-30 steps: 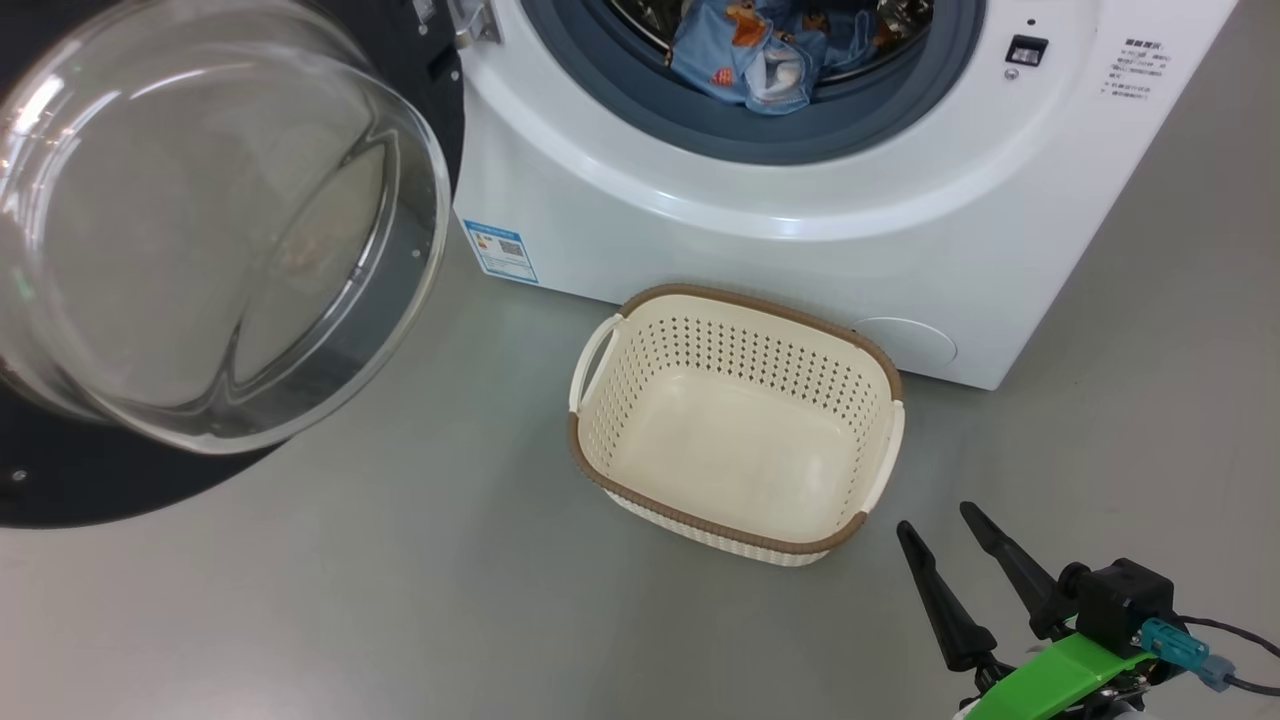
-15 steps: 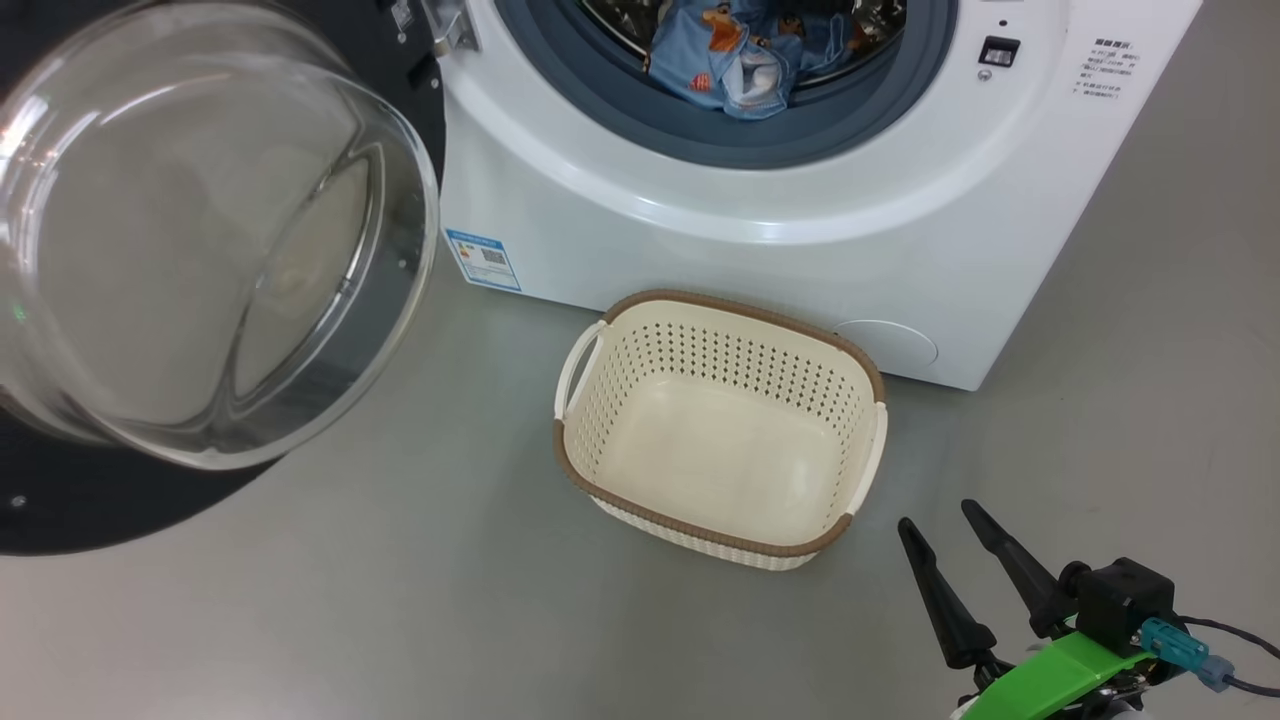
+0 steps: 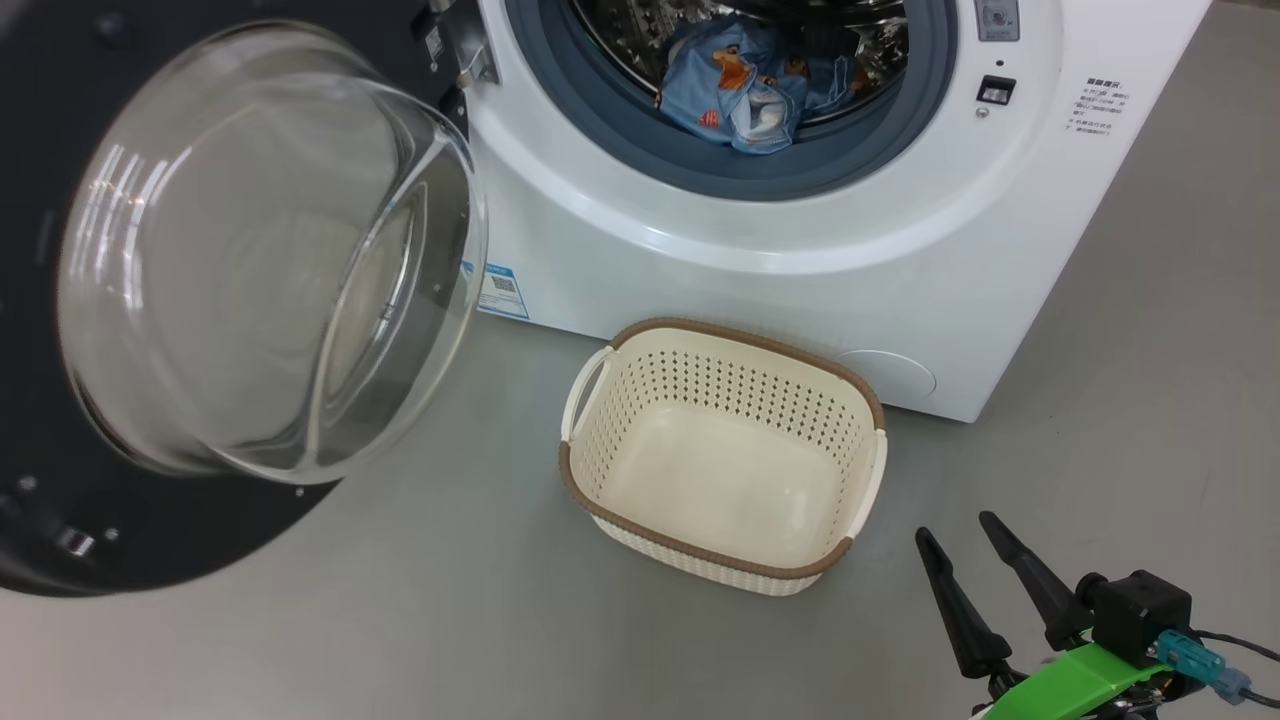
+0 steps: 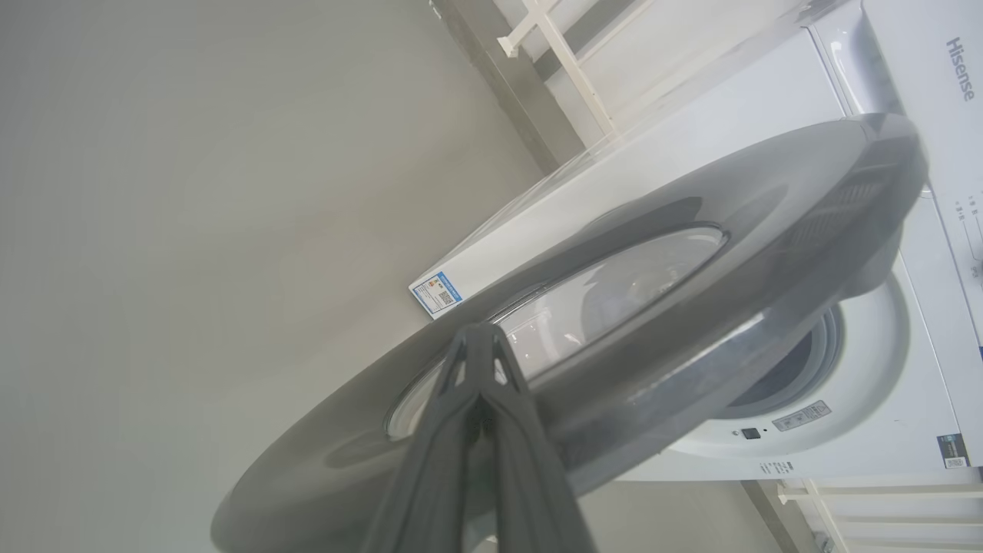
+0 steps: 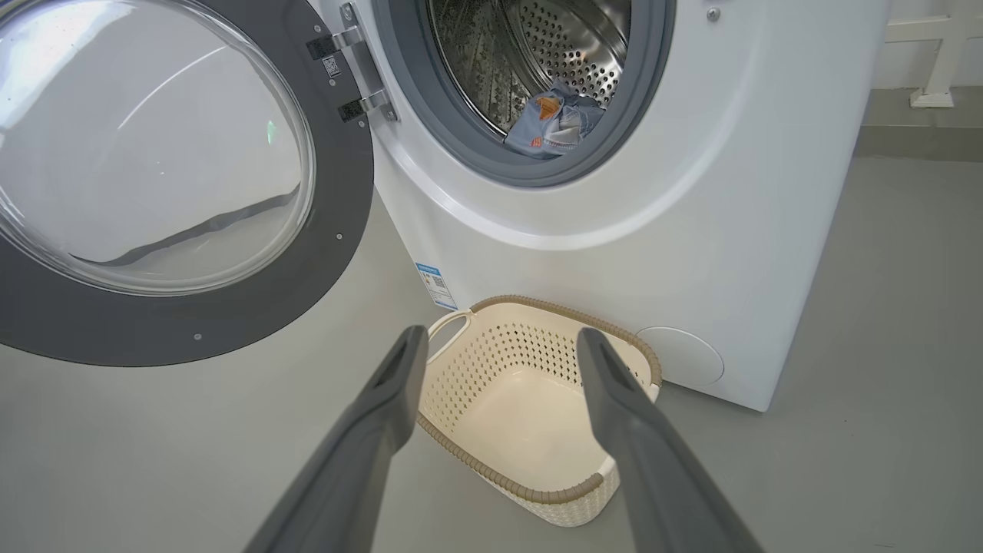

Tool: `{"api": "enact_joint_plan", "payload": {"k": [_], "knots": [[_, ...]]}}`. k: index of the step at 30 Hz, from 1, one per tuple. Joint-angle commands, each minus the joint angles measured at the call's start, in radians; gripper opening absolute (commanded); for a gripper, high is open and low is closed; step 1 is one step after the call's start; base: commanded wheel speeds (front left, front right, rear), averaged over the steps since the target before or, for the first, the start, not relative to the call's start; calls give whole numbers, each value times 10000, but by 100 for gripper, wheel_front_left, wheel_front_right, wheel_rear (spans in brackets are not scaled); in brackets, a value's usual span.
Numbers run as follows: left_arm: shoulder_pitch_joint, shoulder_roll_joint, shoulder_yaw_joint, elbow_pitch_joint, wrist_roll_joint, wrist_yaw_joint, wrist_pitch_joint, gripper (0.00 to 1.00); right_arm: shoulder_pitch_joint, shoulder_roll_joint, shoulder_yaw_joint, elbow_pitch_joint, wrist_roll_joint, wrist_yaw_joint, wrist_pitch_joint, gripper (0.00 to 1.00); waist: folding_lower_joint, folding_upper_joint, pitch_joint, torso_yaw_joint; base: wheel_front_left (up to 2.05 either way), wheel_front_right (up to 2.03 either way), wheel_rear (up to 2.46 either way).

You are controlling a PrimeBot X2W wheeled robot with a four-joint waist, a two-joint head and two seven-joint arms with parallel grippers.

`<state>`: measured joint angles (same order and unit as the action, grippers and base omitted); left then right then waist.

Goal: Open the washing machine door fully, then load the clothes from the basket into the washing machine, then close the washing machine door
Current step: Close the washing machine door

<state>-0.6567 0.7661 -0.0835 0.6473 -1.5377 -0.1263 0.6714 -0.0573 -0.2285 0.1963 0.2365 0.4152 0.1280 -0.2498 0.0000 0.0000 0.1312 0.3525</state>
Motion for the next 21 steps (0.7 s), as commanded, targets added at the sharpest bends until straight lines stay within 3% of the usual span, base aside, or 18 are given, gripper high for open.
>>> {"api": "enact_joint_plan", "payload": {"k": [1,7,21], "knots": [[-55,230,159,-580,-223,-44,277,0,31,-52,138,-265,-45,27,-120,100,0,0,-73,2,0,0,0],[452,92,-4,-1972,-591,-44,1071,0,281,47,5,-275,-10,27,-120,100,0,0,-342,-27,0,0,0],[1257,-581,-490,-5057,-591,-44,1601,0,514,130,-91,-384,-6,27,-120,100,0,0,-626,-565,0,0,0]]}}
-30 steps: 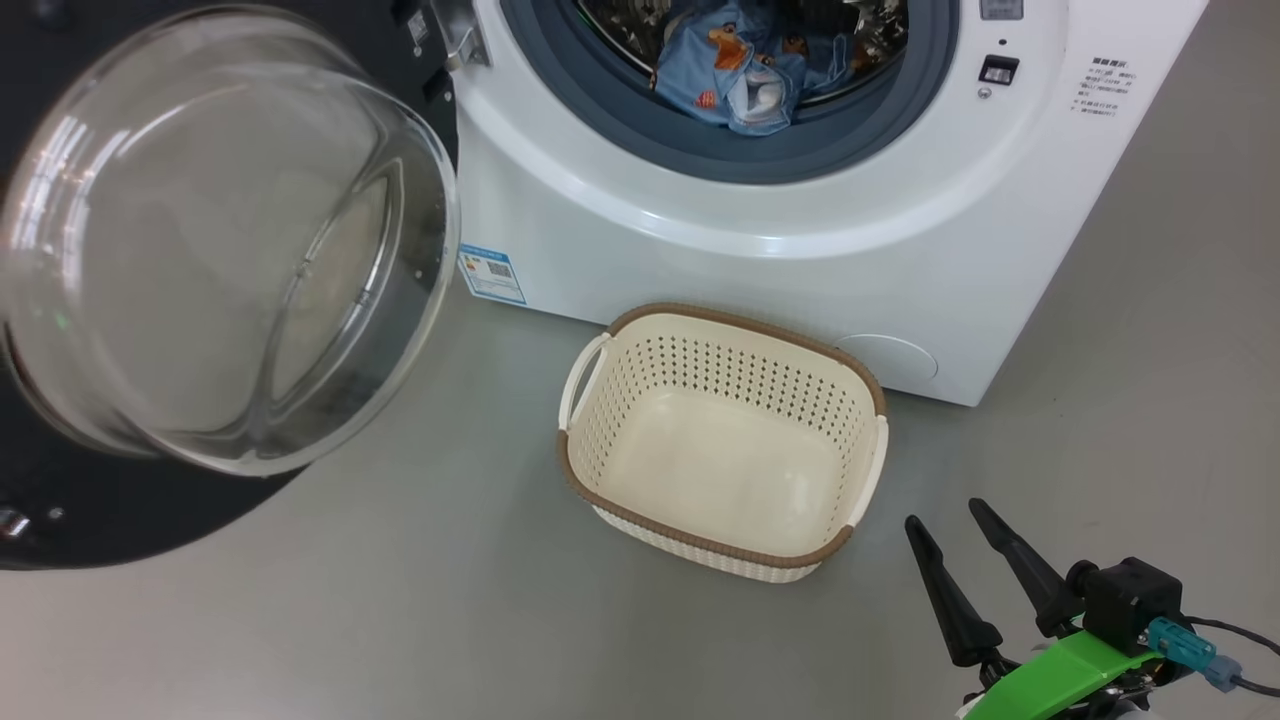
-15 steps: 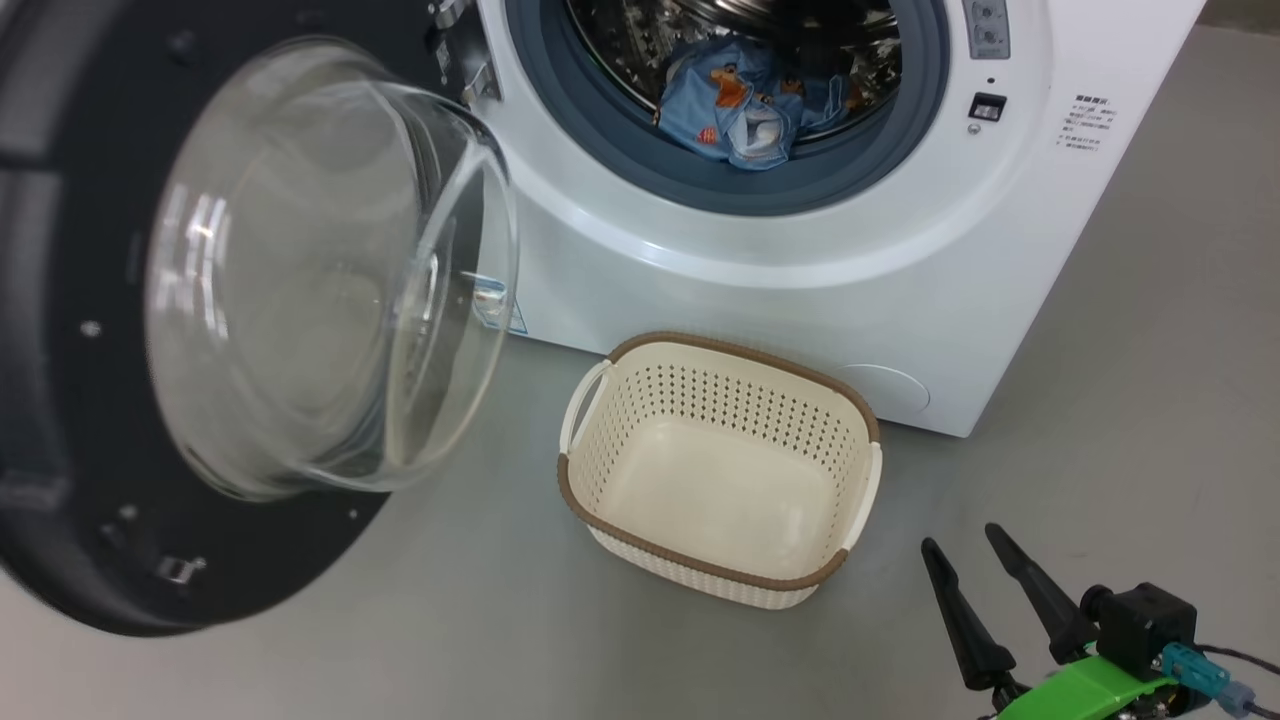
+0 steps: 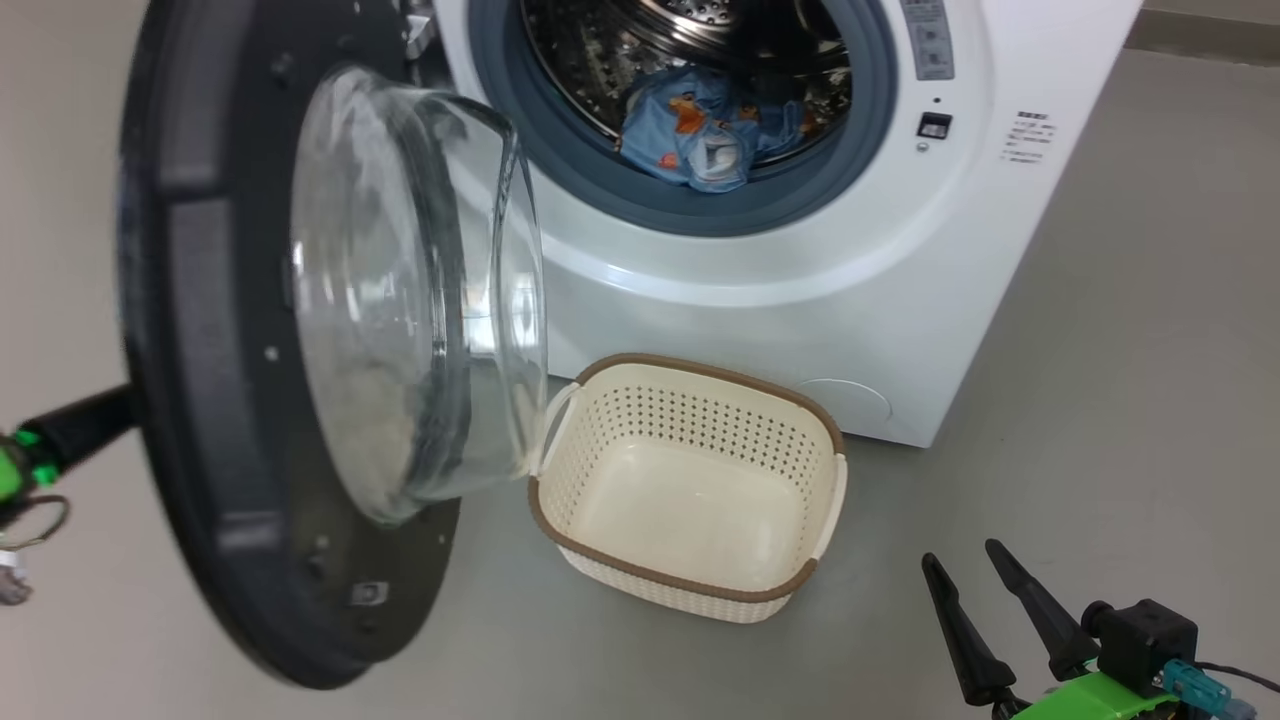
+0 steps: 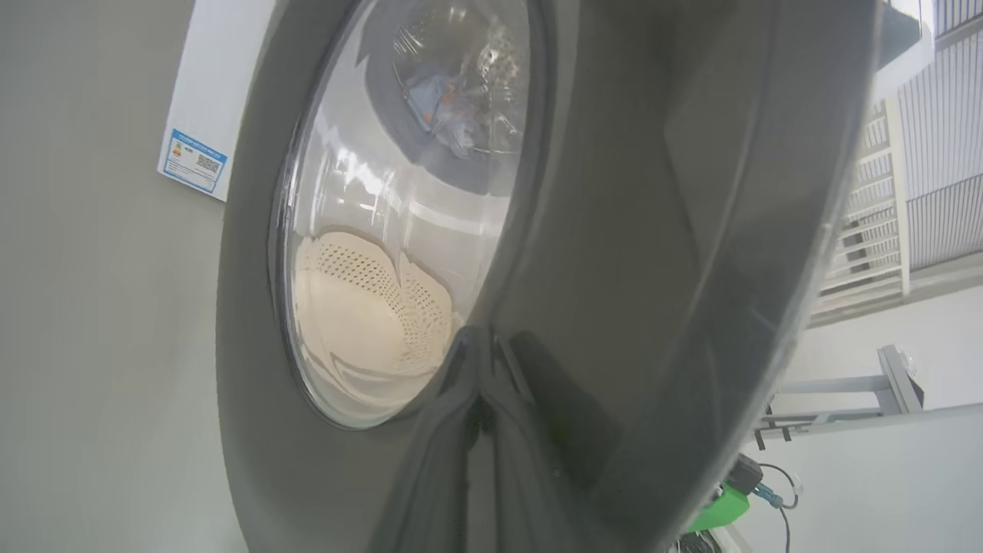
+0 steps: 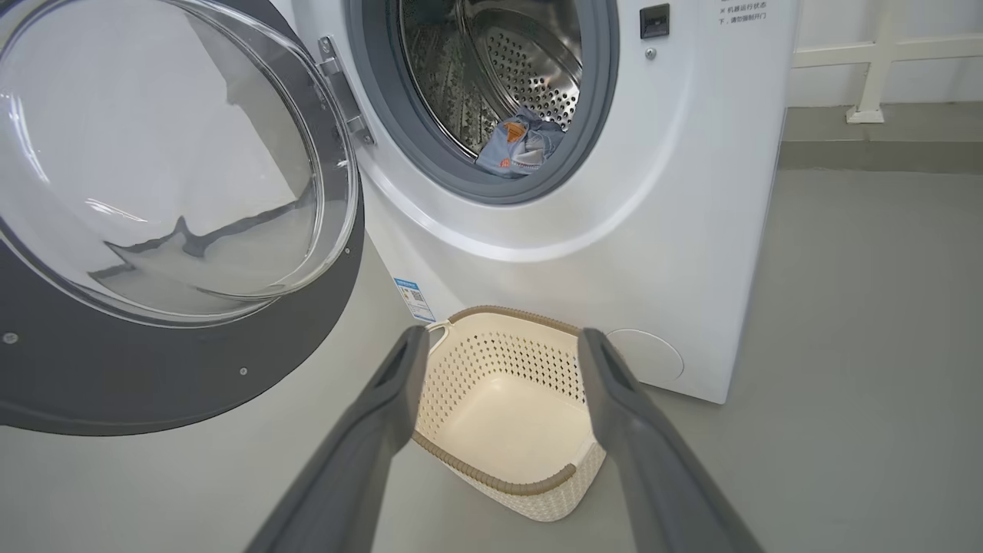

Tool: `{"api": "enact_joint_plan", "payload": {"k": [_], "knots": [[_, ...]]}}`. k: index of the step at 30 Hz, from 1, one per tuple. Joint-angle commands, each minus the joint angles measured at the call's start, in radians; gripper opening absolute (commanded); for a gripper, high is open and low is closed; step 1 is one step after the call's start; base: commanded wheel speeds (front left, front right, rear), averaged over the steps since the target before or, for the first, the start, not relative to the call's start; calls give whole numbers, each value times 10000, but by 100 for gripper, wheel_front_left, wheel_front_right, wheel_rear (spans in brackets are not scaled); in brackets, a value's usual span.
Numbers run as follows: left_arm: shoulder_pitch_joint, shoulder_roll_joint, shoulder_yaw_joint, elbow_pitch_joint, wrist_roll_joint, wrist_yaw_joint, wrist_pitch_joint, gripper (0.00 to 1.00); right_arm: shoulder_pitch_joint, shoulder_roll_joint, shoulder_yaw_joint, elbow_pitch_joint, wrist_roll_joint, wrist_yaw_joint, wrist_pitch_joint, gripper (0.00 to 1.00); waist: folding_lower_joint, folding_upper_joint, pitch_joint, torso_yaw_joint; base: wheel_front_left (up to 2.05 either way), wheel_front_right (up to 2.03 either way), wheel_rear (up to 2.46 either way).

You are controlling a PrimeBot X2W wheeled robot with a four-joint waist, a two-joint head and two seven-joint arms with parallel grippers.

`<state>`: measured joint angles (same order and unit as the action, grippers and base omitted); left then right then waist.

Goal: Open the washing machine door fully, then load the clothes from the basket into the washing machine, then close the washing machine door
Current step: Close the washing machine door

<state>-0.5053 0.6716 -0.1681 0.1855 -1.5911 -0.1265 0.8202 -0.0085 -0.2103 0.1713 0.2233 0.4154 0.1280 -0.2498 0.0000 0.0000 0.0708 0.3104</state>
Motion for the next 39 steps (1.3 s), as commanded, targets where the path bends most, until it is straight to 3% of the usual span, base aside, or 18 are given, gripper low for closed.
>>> {"api": "enact_joint_plan", "payload": {"k": [1,8,16,29,39], "knots": [[-251,285,279,-660,-14,-42,134,0,26,-40,154,-261,-10,27,-120,100,0,0,-26,-225,0,0,0],[-409,-454,-256,-1701,266,-42,-14,0,-39,50,90,-336,-29,27,-120,100,0,0,72,-949,0,0,0],[-840,-866,-684,-2050,716,-42,-469,0,-330,281,75,-413,-107,27,-120,100,0,0,466,-1960,0,0,0],[-2250,-1350,-1188,-1059,1329,-42,-1877,0,-929,662,145,-460,-255,27,-120,100,0,0,1097,-3373,0,0,0],[-2943,-1405,-1536,-131,1205,-42,-2630,0,-994,829,57,-483,-352,27,-120,100,0,0,1152,-3643,0,0,0]]}}
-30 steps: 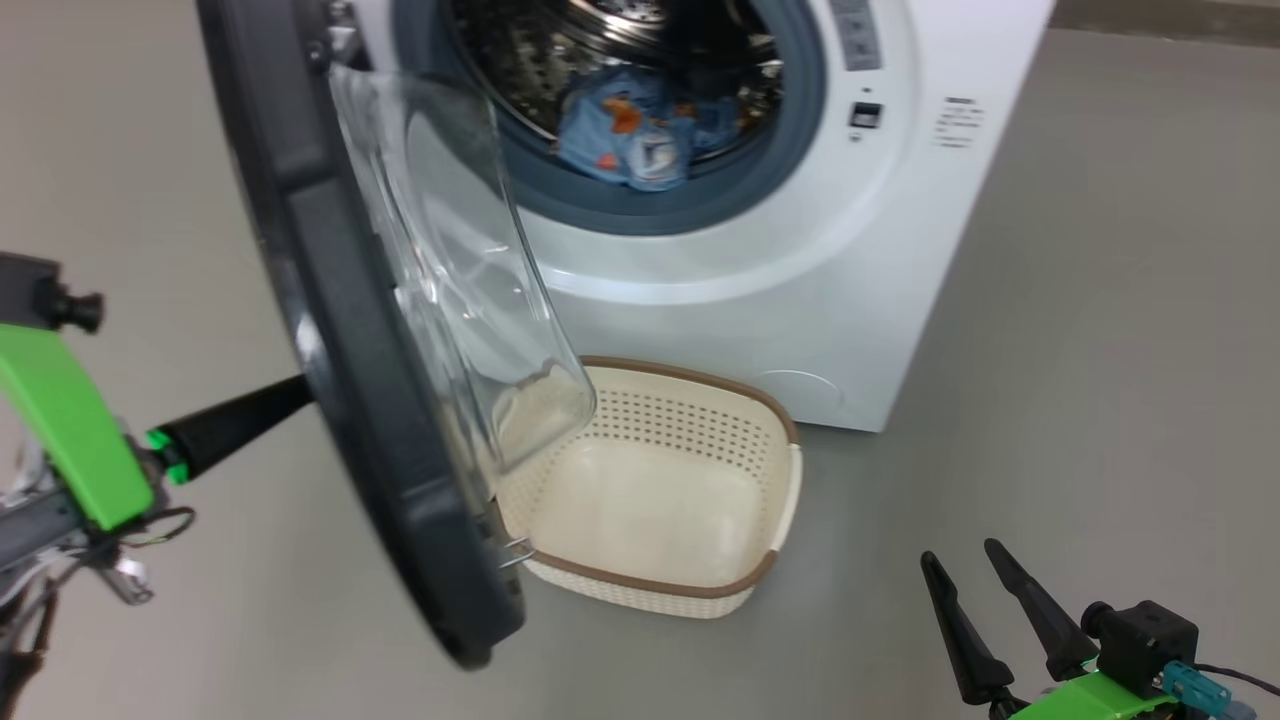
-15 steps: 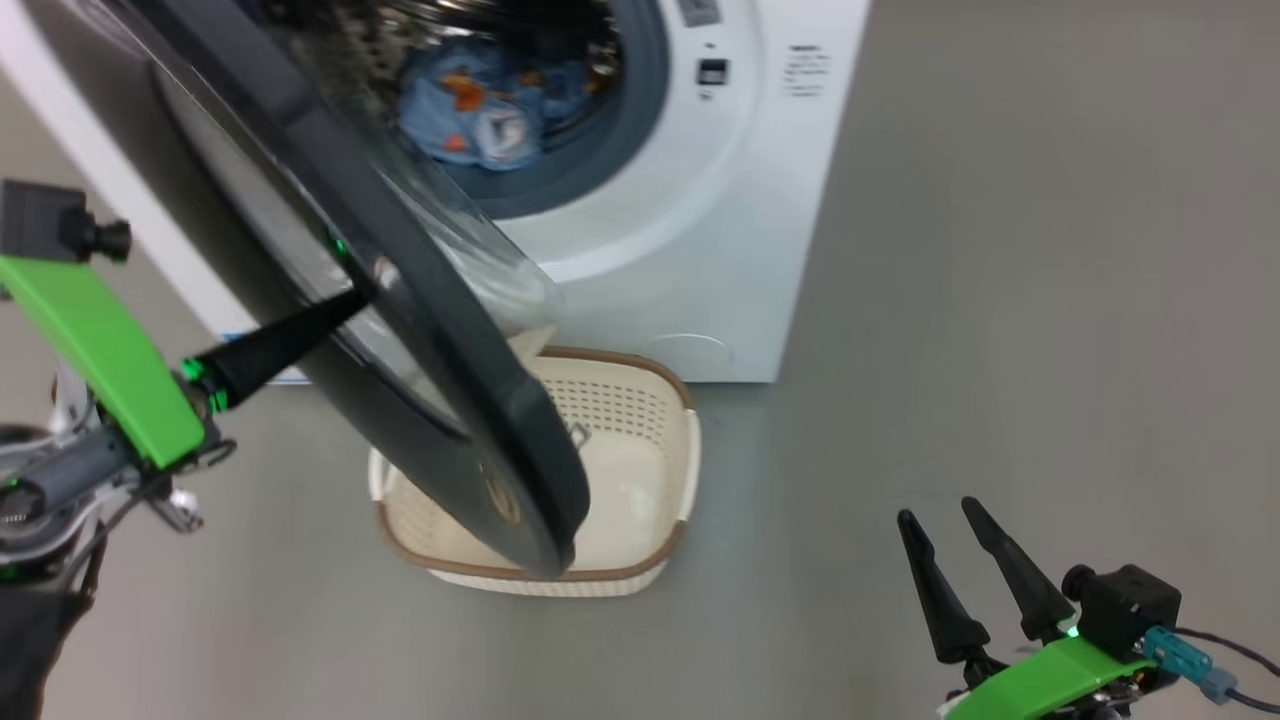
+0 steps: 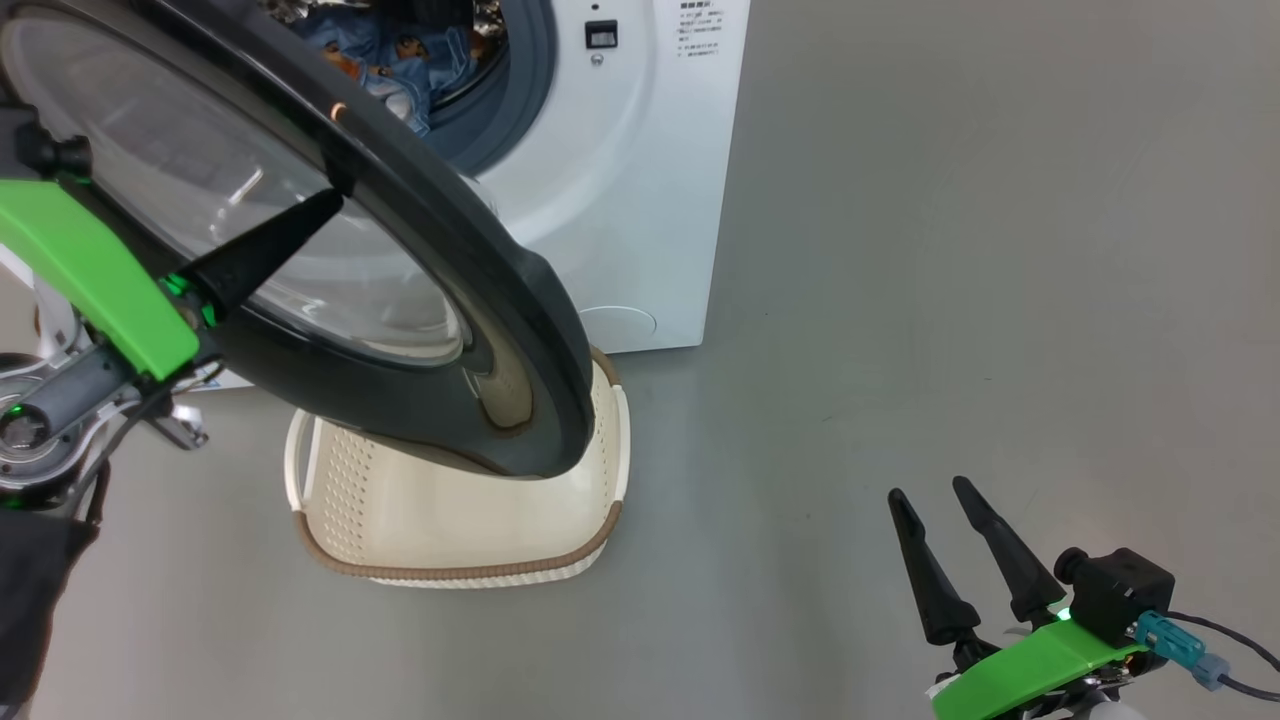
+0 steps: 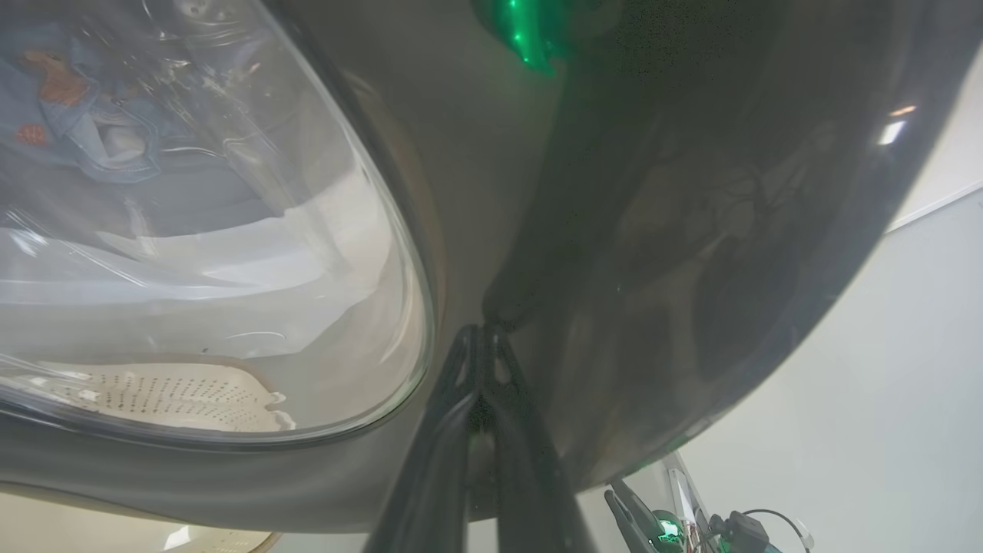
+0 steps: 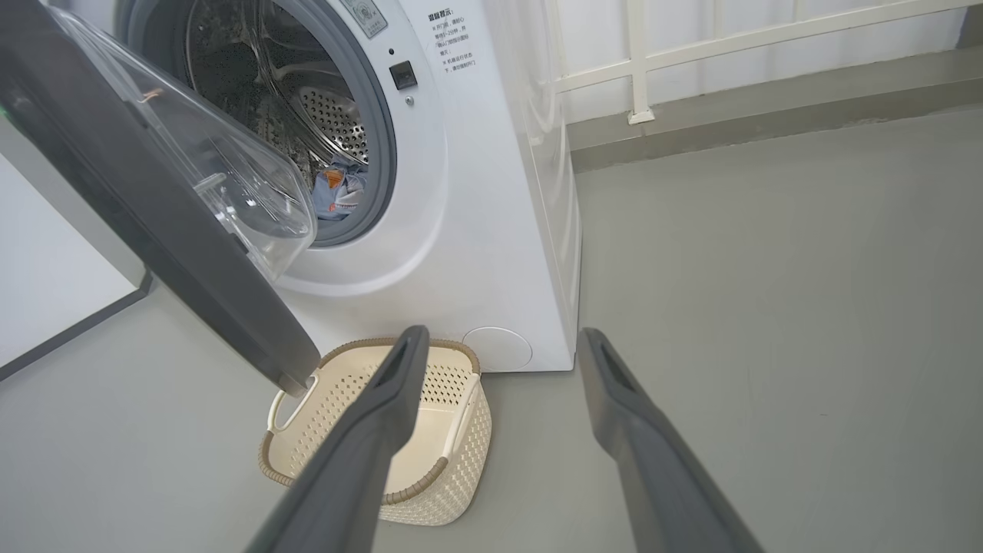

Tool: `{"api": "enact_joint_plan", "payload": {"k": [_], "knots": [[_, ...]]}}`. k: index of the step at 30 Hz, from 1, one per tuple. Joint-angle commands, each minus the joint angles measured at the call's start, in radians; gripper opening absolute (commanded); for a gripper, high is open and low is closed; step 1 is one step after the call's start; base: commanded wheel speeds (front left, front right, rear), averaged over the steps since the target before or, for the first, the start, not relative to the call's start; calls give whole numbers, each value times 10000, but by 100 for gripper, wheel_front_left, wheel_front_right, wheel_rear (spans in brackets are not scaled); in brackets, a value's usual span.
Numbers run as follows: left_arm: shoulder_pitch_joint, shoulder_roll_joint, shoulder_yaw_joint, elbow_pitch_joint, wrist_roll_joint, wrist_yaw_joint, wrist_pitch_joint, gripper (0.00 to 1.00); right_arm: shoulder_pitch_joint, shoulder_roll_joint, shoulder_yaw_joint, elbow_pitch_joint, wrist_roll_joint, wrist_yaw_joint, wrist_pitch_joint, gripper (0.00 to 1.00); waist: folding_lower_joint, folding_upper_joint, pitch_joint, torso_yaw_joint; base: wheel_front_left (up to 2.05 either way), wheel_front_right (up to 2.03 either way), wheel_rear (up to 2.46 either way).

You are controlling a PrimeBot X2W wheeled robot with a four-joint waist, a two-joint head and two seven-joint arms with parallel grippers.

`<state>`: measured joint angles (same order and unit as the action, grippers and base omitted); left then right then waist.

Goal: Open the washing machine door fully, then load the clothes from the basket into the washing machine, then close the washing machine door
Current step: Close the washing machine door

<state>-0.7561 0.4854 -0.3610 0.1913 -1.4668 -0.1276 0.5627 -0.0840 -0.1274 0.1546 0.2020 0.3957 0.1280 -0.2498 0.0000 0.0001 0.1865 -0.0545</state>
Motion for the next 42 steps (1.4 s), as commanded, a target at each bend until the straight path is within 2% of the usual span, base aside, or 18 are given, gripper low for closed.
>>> {"api": "enact_joint_plan", "payload": {"k": [1,9,10,11,12,13,14,15,27,42], "knots": [[-406,493,353,-174,-76,-31,-83,0,-215,12,190,-281,-159,27,-120,100,0,-1,-18,27,0,0,0],[478,855,132,-169,-289,-31,-551,0,13,-87,-10,-269,-128,27,-120,100,0,-1,-282,445,0,0,0],[653,902,107,-182,-300,-31,-644,2,44,-107,-23,-271,-126,27,-120,100,0,-1,-325,503,0,0,0],[834,950,78,-184,-279,-31,-766,19,82,-128,-38,-273,-124,27,-120,100,0,-1,-369,568,0,0,0],[1007,997,38,-162,-231,-31,-905,42,123,-154,-49,-271,-119,27,-120,100,0,-1,-428,633,0,0,0],[1177,1034,-30,-141,-182,-31,-1024,58,176,-182,-75,-269,-109,27,-120,100,0,-1,-487,707,0,0,0],[1335,1045,-73,-128,-170,-31,-1161,84,232,-206,-114,-273,-98,27,-120,100,0,-1,-525,786,0,0,0],[1487,1025,-73,-105,-209,-31,-1328,100,287,-227,-155,-284,-88,27,-120,100,0,-1,-562,863,0,0,0],[3680,1376,-279,-231,194,-31,-3944,100,702,-362,-180,-270,10,27,-120,100,0,-1,-871,1202,0,0,0],[5317,1444,-1299,232,1024,-31,-7436,100,1106,-609,-341,-225,141,27,-120,100,0,-1,-1115,961,0,0,0]]}}
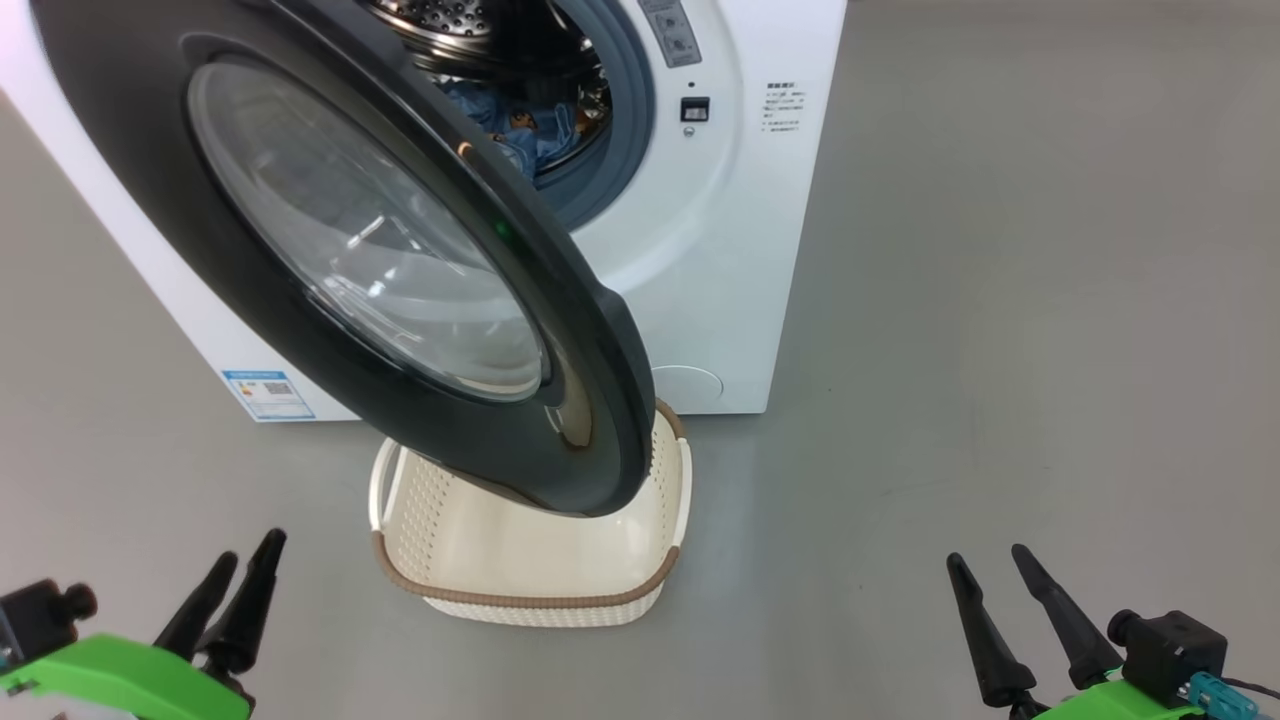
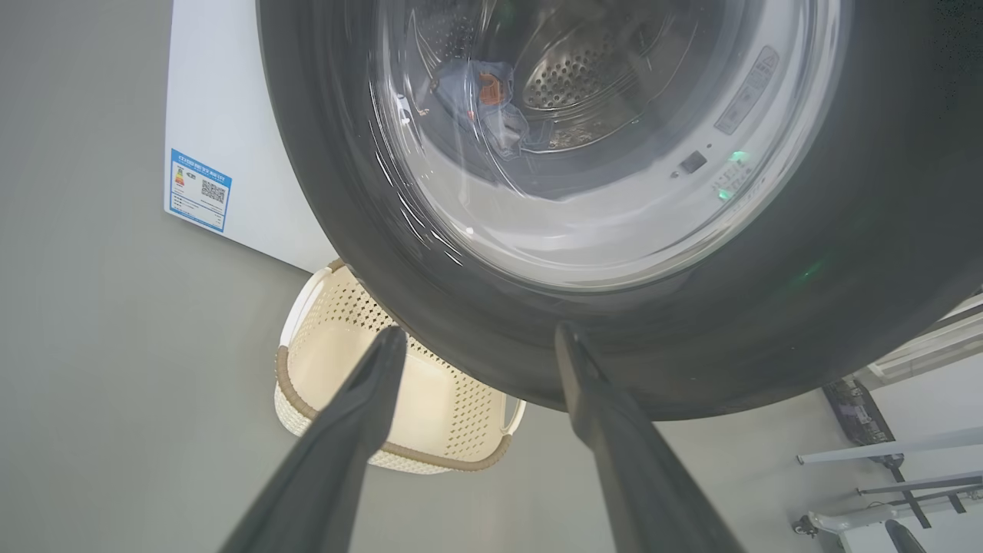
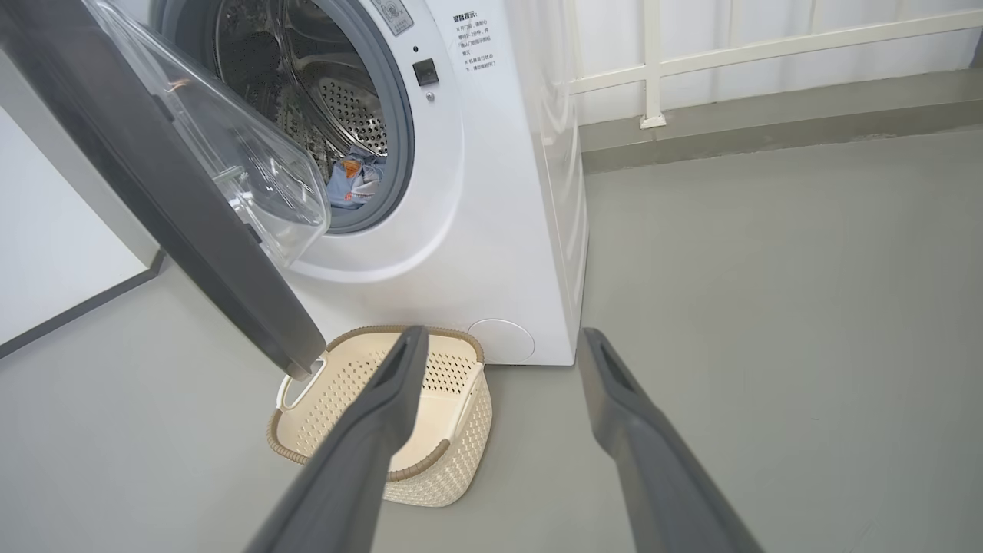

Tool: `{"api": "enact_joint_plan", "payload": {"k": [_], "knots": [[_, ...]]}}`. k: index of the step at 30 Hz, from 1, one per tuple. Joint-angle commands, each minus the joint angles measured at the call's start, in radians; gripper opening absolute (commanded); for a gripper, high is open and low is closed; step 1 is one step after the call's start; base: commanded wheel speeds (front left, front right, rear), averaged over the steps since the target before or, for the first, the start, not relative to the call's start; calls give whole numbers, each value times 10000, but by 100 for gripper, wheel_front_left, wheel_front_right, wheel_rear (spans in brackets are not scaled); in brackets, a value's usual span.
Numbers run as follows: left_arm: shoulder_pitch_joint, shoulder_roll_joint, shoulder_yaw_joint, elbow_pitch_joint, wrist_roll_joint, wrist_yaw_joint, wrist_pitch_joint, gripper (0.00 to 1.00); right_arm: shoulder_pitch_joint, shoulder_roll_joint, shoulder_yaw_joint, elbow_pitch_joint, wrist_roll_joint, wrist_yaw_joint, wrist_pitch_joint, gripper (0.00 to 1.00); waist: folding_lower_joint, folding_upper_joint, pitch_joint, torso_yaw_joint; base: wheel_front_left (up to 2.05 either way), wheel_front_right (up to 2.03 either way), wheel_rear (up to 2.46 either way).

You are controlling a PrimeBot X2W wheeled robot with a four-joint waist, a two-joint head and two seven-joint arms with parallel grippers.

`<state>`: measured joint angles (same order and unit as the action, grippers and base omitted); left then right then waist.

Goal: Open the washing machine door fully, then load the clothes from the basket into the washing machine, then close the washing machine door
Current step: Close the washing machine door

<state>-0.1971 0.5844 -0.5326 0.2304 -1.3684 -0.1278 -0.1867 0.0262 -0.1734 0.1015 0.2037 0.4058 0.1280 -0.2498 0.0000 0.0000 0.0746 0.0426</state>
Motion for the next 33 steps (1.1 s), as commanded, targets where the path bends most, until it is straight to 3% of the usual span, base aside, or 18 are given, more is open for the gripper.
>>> {"api": "enact_joint_plan", "payload": {"k": [1,8,23,33], "knots": [[-221,471,384,-81,110,-29,-156,100,2,-151,174,-256,38,27,-120,100,0,0,28,-53,0,0,0],[-17,302,317,669,1437,-29,-735,100,70,-140,-54,-366,-5,27,-120,100,0,0,151,-203,0,0,0],[1312,-2291,3841,720,6709,-29,-749,100,184,-156,-322,-471,-76,27,-120,100,0,0,191,-376,0,0,0],[2016,-3568,5381,326,9016,-29,-750,100,206,-187,-184,-456,-63,27,-120,100,0,0,155,-487,0,0,0]]}}
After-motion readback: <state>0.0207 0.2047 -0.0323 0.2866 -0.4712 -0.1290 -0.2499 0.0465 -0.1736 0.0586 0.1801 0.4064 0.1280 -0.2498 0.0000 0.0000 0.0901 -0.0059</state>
